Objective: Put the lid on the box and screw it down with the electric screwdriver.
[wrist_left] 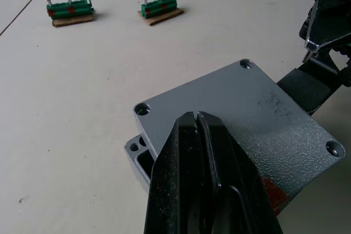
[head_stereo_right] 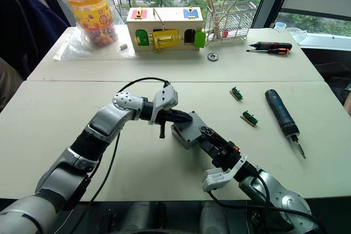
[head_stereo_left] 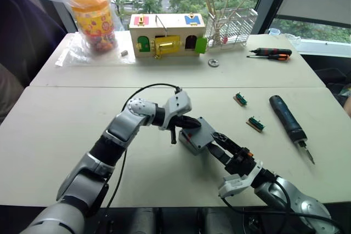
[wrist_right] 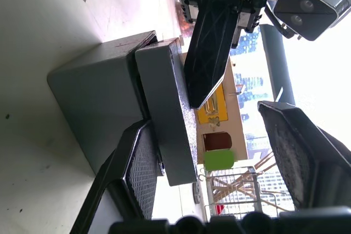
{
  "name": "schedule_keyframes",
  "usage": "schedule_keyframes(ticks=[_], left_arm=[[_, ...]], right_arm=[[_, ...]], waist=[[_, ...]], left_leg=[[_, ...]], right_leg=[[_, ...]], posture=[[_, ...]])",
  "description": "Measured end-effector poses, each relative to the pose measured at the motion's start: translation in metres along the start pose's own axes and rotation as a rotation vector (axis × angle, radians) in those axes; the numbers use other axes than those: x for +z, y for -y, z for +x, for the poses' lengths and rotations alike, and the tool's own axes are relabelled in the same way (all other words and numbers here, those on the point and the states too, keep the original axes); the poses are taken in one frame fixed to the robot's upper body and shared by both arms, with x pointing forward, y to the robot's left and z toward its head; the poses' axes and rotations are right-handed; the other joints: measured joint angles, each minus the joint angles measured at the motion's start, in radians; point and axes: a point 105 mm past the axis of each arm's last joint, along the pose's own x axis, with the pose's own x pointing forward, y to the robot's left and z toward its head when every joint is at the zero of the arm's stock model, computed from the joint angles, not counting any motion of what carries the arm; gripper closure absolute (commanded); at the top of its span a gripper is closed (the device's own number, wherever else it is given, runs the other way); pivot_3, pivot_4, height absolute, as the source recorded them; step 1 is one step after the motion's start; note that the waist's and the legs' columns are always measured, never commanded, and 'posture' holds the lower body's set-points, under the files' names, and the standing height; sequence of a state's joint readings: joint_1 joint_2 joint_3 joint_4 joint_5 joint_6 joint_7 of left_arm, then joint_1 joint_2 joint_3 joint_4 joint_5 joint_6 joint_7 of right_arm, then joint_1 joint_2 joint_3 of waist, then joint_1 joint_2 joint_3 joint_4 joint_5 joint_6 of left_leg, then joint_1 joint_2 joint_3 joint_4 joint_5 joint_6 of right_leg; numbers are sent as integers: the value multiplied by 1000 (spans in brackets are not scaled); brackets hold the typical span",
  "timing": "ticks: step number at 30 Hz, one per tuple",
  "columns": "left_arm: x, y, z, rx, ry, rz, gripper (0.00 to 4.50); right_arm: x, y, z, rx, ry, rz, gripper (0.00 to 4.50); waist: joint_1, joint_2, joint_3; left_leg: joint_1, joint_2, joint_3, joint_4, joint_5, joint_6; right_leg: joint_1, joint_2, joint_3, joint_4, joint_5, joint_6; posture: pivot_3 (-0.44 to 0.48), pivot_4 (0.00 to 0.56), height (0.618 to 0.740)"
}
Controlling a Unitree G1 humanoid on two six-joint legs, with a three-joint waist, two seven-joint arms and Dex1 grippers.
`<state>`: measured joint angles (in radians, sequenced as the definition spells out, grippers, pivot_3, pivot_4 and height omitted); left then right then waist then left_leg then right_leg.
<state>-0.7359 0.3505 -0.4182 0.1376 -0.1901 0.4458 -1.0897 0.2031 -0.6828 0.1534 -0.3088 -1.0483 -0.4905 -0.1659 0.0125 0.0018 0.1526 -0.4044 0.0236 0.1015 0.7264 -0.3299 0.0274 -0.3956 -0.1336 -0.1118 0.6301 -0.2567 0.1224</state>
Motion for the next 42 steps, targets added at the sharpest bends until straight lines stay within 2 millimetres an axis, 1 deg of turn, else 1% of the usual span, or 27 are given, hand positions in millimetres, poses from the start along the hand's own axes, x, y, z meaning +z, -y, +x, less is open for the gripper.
schedule_keyframes(ticks=[6,14,18,20,21,23,24,26,27,30,32,33,34,36,37,39,42], left_arm=[[-2,1,0,-7,-6,1,4500],[-4,2,-2,-2,-6,-3,4500],[-5,1,-3,11,-2,-6,4500],[-5,1,-4,17,3,-10,4500],[-4,1,-5,21,7,-11,4500],[-3,0,-5,23,10,-16,4500],[-3,0,-5,23,13,-17,4500],[-3,0,-5,27,14,-21,4500],[-4,0,-5,29,14,-22,4500],[-4,-1,-6,33,13,-29,4500],[-4,-1,-7,37,13,-33,4500],[-4,-1,-7,37,13,-33,4500],[-4,-1,-7,37,13,-33,4500],[-4,-1,-7,38,14,-33,4500],[-4,-1,-7,39,14,-34,4500],[-4,-1,-7,41,13,-35,4500],[-4,1,-7,45,15,-38,4500]], right_arm=[[2,-7,-7,41,7,9,1516],[-1,-1,-5,25,13,-6,1516],[-7,0,-12,32,-9,6,1516],[-9,-1,-17,43,-23,14,1982],[-11,-1,-20,44,-34,27,2105],[-15,0,-26,45,-63,48,2922],[-18,1,-29,42,-78,69,3475],[-20,2,-34,40,-103,143,4472],[-19,1,-37,43,-116,200,4472],[-24,-1,-44,44,-196,449,4472],[-35,-2,-45,15,-299,726,4472],[-37,-2,-44,3,-325,845,4472],[-38,-1,-41,-10,-338,1008,4472],[-33,3,-36,6,-315,1163,4472],[-28,6,-32,24,-291,1257,4472],[-16,10,-23,71,-238,1389,4472],[0,11,-15,158,-184,1493,4472]], waist=[[0,0,-1],[0,0,-1],[0,0,-1],[0,0,-1],[0,0,-1],[0,0,-1],[0,0,-1],[0,0,-1],[0,0,-1],[0,0,0],[0,0,0],[0,0,0],[0,0,0],[1,0,0],[1,0,0],[1,0,0],[2,0,0]], left_leg=[[0,0,0,-1,0,0],[2,0,-2,-2,0,0],[3,0,-2,-3,0,0],[3,0,-2,-4,0,0],[4,0,-1,-4,0,0],[5,0,-1,-5,0,0],[6,0,-1,-5,0,0],[10,0,-1,-6,0,0],[11,0,-1,-7,0,0],[12,0,-1,-8,0,0],[12,0,-2,-8,0,0],[12,0,-2,-8,0,0],[12,0,-2,-8,0,0],[12,0,-2,-8,-1,1],[12,0,-3,-8,-1,1],[12,0,-3,-9,-1,2],[12,0,-3,-8,-2,3]], right_leg=[[0,0,0,0,0,0],[0,0,1,0,-1,0],[0,0,1,0,-1,0],[1,0,1,0,-1,0],[1,0,1,0,-1,-1],[2,0,1,0,-2,-1],[3,0,1,0,-2,-1],[5,-1,2,-1,-3,-1],[6,-1,2,0,-3,-1],[7,-1,2,0,-4,-1],[7,-1,2,0,-4,-2],[7,-1,2,0,-4,-2],[7,-1,2,0,-4,-2],[7,-1,2,0,-4,-3],[6,-2,2,0,-4,-3],[6,-2,2,0,-4,-3],[6,-2,2,0,-4,-4]], posture=[[0,150,708],[0,150,708],[0,150,708],[0,150,708],[0,150,708],[0,150,708],[0,150,708],[0,150,708],[0,150,708],[0,150,708],[0,150,708],[0,150,708],[0,150,708],[0,150,708],[0,150,708],[0,150,708],[0,150,708]])
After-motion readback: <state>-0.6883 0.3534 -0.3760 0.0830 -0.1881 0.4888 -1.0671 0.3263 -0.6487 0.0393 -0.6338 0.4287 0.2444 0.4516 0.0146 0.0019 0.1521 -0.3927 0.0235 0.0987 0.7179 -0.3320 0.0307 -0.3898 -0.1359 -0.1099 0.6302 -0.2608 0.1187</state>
